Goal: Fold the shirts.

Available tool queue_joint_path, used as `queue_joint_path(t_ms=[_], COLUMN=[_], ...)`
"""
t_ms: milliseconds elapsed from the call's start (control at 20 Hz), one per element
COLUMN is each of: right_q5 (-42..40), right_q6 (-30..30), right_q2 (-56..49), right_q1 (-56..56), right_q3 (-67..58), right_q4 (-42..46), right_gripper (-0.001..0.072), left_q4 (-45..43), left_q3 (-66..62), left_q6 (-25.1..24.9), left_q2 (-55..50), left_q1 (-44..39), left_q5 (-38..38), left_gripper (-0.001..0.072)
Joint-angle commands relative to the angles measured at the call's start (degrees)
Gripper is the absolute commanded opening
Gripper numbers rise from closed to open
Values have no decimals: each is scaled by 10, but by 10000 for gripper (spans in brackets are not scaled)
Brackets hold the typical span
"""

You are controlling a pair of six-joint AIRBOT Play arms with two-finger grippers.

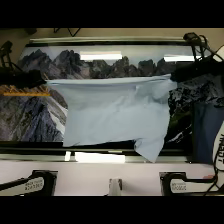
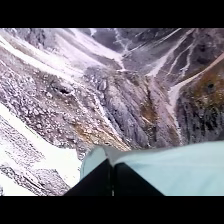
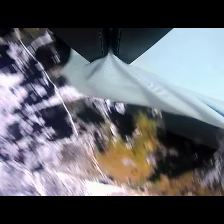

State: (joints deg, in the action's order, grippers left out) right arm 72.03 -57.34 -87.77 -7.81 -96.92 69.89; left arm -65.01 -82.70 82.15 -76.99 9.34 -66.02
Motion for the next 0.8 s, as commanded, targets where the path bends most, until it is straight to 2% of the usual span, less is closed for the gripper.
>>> queue_joint_path(t_ms=[0, 150, 300, 350, 400, 450, 500, 650, 750], right_q5=[-123, -134, -132, -132, -122, -89, -52, 130, 218], right_q6=[-14, -14, -14, -14, -14, 1, 15, 17, 50], right_q2=[-89, -133, -162, -162, -158, -148, -132, -86, -53], right_q1=[3, 27, 48, 49, 47, 37, 23, -50, -101], right_q3=[5, 5, 5, 5, 2, -7, -12, -8, 47], right_q4=[-127, -127, -128, -129, -129, -120, -96, 26, 24], right_gripper=[28, 29, 32, 117, 294, 530, 559, 540, 536], left_q4=[7, 7, 10, 10, 9, -5, -30, -94, -92], left_q3=[14, 14, 15, 14, 14, 8, -1, 17, 103], left_q6=[35, 48, 47, 47, 47, 45, 45, 33, 23], left_q2=[-70, -111, -148, -156, -157, -155, -155, -135, -94], left_q1=[0, -1, -8, -10, -10, -5, 4, 47, 73], left_q5=[88, 108, 55, 31, 4, -41, -94, -248, -252], left_gripper=[34, 34, 55, 210, 470, 653, 653, 653, 652])
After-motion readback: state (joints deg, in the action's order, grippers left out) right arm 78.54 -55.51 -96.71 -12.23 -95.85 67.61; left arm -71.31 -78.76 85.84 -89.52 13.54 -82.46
